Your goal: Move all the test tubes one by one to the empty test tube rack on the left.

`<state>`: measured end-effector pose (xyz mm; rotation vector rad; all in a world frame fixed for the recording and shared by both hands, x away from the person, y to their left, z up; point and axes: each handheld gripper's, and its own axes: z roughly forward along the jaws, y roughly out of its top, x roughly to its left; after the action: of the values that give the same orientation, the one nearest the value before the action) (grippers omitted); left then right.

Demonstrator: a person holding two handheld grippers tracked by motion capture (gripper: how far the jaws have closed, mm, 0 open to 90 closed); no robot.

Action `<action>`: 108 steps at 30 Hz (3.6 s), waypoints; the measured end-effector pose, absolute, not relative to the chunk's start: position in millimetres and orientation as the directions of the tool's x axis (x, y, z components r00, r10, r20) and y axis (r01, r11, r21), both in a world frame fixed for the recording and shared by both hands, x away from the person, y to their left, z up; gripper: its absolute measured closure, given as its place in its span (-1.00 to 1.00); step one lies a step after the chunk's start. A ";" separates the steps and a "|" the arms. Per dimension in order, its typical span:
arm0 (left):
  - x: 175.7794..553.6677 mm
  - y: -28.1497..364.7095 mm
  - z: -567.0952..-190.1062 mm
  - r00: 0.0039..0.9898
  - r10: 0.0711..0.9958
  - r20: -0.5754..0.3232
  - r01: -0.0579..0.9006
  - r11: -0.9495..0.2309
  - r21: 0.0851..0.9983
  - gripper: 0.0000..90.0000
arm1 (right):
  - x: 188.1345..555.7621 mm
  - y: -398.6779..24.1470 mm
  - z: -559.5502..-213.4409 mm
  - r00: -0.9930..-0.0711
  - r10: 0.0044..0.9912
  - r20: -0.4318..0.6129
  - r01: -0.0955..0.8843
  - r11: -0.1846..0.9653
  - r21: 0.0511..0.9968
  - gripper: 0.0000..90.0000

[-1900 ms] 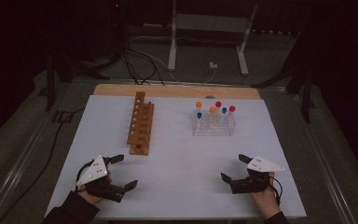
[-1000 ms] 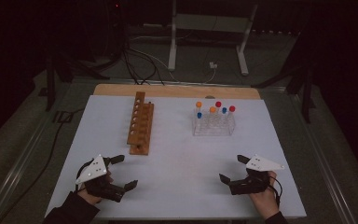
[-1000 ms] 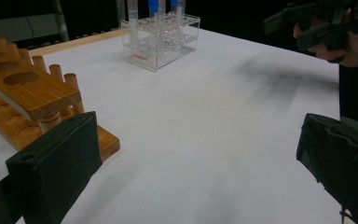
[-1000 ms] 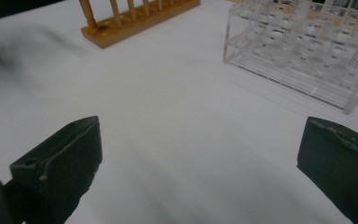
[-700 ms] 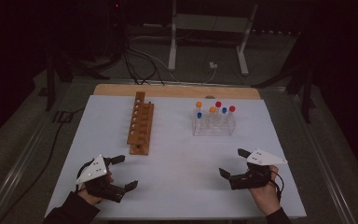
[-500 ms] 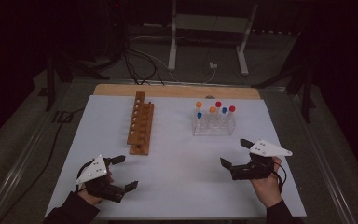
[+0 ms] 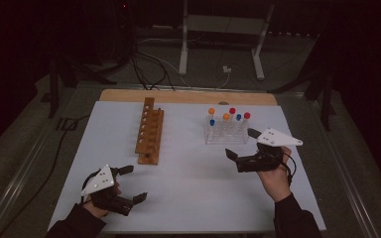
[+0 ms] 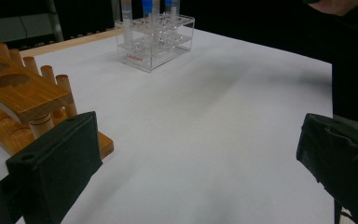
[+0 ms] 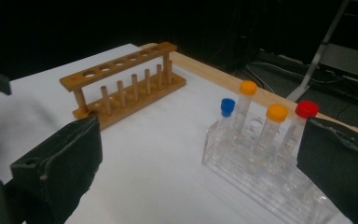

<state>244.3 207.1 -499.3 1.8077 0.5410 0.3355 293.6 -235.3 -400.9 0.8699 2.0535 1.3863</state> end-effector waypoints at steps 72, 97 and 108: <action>244.4 207.5 -499.8 0.853 0.521 -0.037 0.186 -0.236 0.954 -0.99 | 411.7 -170.4 -471.6 -0.492 0.870 0.008 0.499 0.275 0.822 0.67; 245.3 205.9 -501.1 0.853 0.520 -0.036 0.194 -0.252 0.948 -0.99 | 406.4 -172.7 -447.0 -0.503 0.863 -0.044 0.449 0.305 0.840 0.71; 246.8 207.0 -496.9 0.858 0.506 -0.091 0.223 -0.207 0.953 -0.99 | 396.4 -175.9 -414.7 -0.523 0.848 -0.080 0.396 0.325 0.858 0.71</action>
<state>246.8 207.0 -496.9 1.7910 0.5542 0.2836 396.4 -175.9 -414.7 1.0922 2.0659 1.1193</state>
